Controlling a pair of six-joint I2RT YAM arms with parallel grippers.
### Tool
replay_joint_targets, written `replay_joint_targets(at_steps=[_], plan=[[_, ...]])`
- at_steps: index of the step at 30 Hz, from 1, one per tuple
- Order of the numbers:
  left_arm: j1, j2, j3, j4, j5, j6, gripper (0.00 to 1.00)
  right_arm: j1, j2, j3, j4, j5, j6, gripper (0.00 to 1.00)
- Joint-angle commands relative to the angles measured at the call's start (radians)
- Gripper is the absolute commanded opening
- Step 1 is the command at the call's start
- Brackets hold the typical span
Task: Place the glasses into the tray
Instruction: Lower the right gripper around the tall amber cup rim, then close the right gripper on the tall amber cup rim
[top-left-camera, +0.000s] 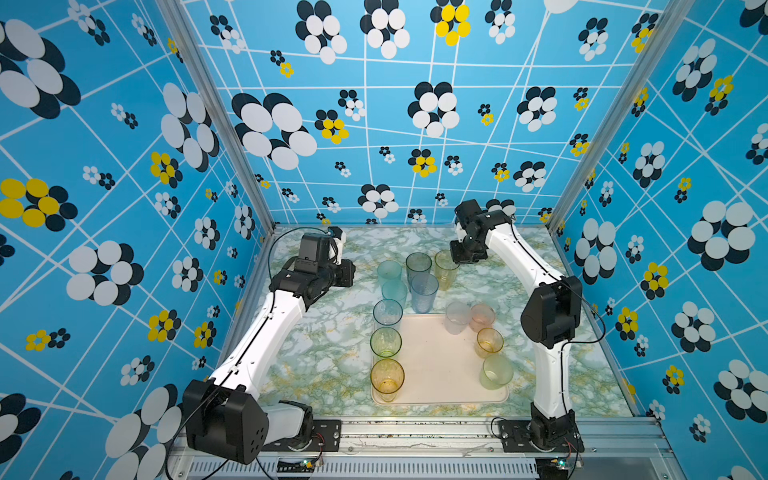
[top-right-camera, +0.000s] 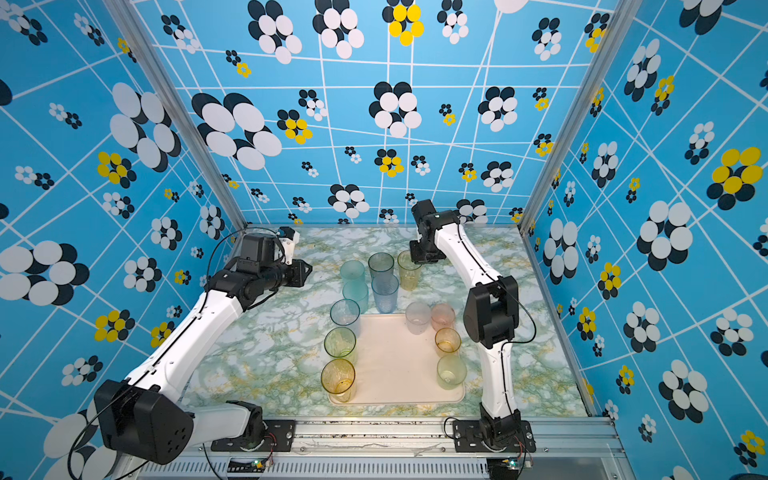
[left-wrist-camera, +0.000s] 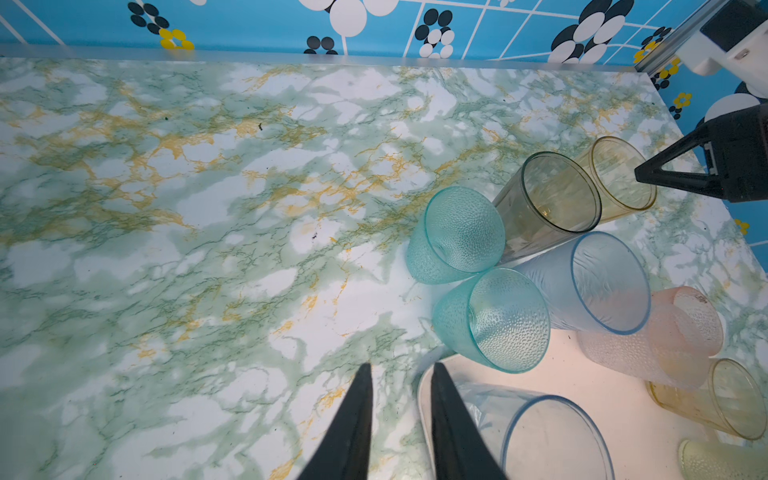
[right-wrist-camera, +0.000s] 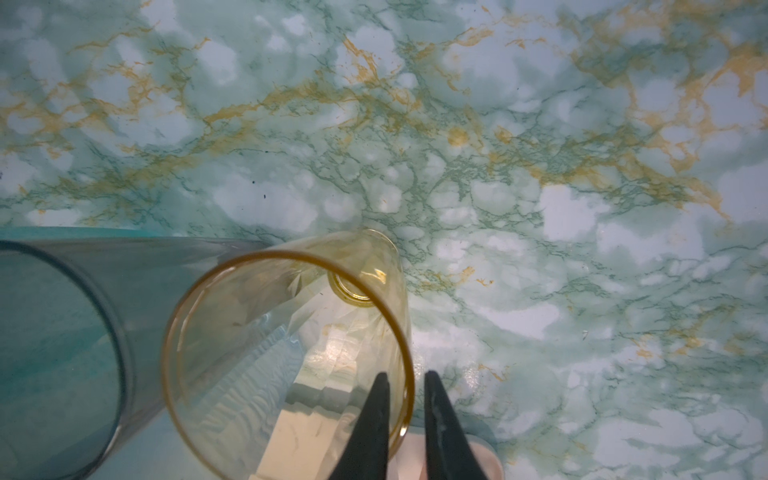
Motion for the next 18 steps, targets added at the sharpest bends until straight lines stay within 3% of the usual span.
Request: replay_joint_targets(at_steps=[1,18], plan=[[0.012,-0.014,-0.018,0.017,0.019,-0.001,0.27,-0.006,0.026,0.031,-0.013,-0.013,-0.002,0.16],[0.02,-0.008,-0.03,0.017,0.025,-0.001,0.27,-0.011,-0.022,-0.049,0.065,0.001,0.017,0.01]])
